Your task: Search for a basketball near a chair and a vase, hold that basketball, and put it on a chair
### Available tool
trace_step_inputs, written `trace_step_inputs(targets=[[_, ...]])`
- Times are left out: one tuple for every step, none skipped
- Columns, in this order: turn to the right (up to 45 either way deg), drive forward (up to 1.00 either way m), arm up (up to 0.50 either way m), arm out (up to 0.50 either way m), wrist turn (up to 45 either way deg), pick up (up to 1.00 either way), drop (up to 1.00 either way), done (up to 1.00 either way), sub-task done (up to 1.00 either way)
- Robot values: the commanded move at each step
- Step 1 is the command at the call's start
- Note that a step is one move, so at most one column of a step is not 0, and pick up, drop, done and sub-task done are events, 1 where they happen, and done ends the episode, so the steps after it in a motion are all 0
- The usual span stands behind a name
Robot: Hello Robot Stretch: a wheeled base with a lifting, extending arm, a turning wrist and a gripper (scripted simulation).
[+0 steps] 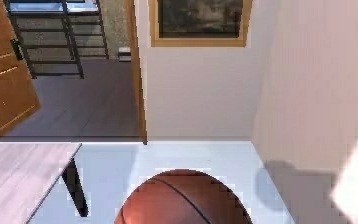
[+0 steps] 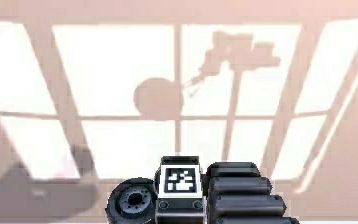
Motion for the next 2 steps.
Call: trace_step_inputs(targets=[[0.0,1.0,0.0,0.0,0.0,0.0,0.0,0.0,0.0],[0.0,0.2,0.0,0.0,0.0,0.0,0.0,0.0,0.0]])
